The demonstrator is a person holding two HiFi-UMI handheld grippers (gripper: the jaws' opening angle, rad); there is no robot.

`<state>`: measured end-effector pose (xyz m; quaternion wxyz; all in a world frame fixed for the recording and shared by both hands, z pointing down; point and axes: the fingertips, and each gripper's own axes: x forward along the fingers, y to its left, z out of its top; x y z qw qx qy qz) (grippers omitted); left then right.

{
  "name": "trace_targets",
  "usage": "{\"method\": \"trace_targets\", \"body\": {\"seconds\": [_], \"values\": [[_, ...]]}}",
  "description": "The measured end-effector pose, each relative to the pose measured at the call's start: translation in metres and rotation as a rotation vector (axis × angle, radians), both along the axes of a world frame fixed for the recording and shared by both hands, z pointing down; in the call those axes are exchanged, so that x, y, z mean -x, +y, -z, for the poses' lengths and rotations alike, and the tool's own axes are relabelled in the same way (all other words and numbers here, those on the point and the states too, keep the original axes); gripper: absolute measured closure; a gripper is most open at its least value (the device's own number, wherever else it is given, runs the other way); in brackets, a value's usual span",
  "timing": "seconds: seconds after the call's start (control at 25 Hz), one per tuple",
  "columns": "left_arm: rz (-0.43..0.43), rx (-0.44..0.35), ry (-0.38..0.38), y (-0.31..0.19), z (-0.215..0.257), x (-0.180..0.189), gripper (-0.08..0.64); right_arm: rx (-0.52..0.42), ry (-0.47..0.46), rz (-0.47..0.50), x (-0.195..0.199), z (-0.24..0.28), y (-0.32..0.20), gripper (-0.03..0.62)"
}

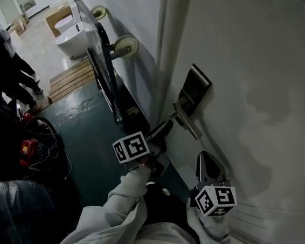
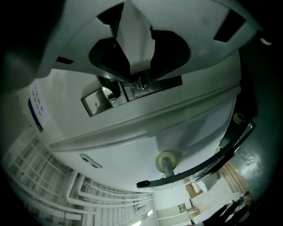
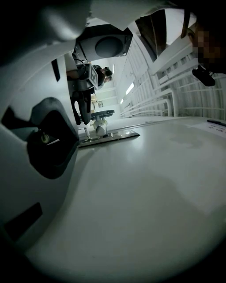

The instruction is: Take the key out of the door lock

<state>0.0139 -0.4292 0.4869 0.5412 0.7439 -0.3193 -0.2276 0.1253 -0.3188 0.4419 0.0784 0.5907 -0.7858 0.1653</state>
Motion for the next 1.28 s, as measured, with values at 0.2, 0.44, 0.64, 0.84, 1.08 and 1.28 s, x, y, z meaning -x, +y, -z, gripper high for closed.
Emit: {"method": "trace_targets", "body": {"seconds": [0.2,0.44,0.64,0.84,1.08,1.28], "values": [[-0.026,0.021,0.057,-0.013,-0.003,-0.005,0.433,-0.005,-0.001,-0.032,0.004,-0.003,-0.005,0.540],[-0.028,0.041,0.105,-0.026,-0.001,-0.012,0.433,-0.010,-0.010,-0.063,0.007,-0.004,-0.002,0.540],[-0.029,0.073,0.109,-0.029,-0.005,-0.014,0.508,-0.010,-0.002,-0.070,0.011,-0.003,-0.001,0.540],[-0.036,0.074,0.167,-0.032,-0.006,-0.016,0.529,-0.007,0.002,-0.079,0.010,-0.006,0.000,0.540],[-0.036,0.080,0.188,-0.033,-0.006,-0.016,0.531,-0.008,0.009,-0.088,0.006,-0.004,0.005,0.541],[-0.028,0.074,0.196,-0.032,-0.006,-0.015,0.534,-0.005,0.015,-0.082,0.003,-0.002,0.009,0.540]]}}
